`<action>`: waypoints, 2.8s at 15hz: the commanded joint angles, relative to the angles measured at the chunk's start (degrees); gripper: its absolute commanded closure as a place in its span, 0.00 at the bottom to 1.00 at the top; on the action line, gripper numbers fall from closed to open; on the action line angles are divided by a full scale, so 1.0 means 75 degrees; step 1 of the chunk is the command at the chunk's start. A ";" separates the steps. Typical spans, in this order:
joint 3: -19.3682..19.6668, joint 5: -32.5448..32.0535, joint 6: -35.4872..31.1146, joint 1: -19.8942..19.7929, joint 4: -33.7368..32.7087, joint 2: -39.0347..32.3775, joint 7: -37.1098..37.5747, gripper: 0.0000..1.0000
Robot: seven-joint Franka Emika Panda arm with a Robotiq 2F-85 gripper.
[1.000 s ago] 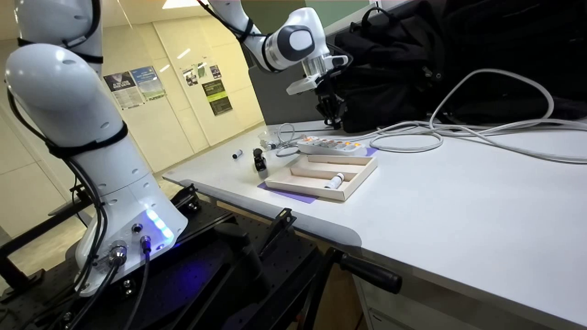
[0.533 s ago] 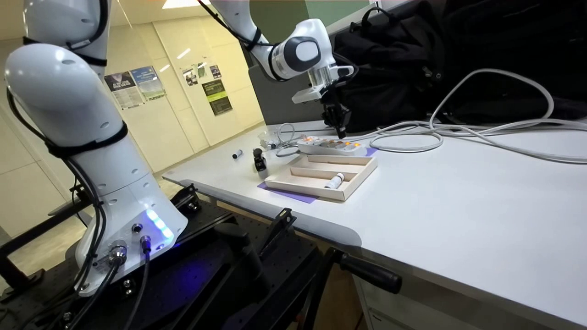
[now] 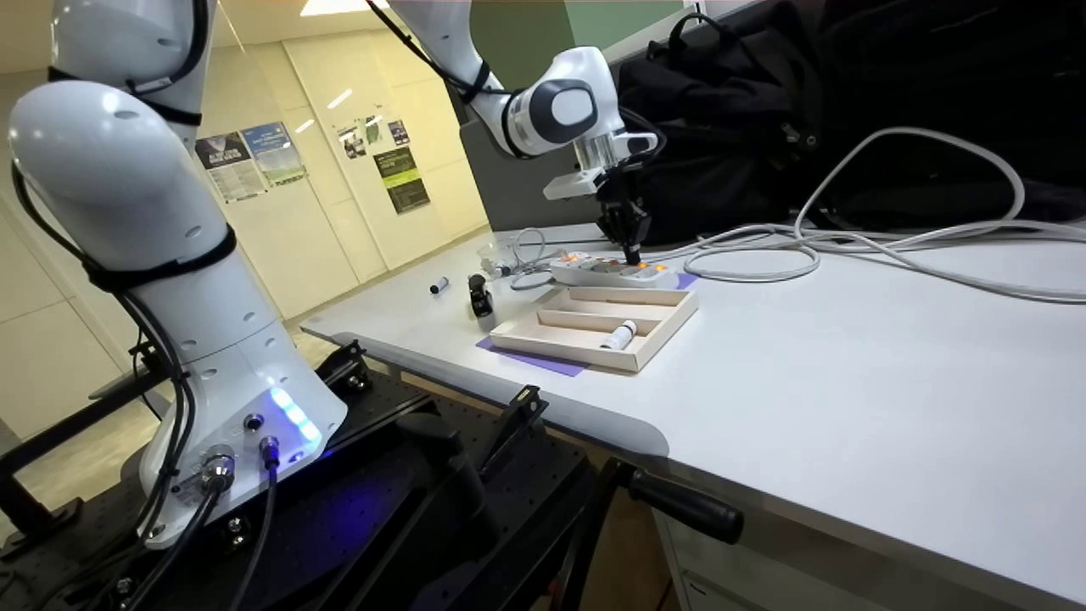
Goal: Turn on the third switch from the right on the adapter
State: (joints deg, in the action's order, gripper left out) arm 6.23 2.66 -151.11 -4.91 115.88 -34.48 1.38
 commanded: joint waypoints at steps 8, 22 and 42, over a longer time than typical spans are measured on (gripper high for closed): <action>0.0072 -0.0085 0.0398 0.0041 -0.0483 -0.0018 0.0301 1.00; 0.0022 -0.0131 0.1151 0.0130 -0.0763 -0.0314 0.0306 1.00; -0.0394 0.0552 0.3308 -0.0493 -0.1888 0.0192 -0.0446 1.00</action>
State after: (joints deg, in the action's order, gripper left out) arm 4.26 6.11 -127.54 -7.63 99.83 -39.65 -0.18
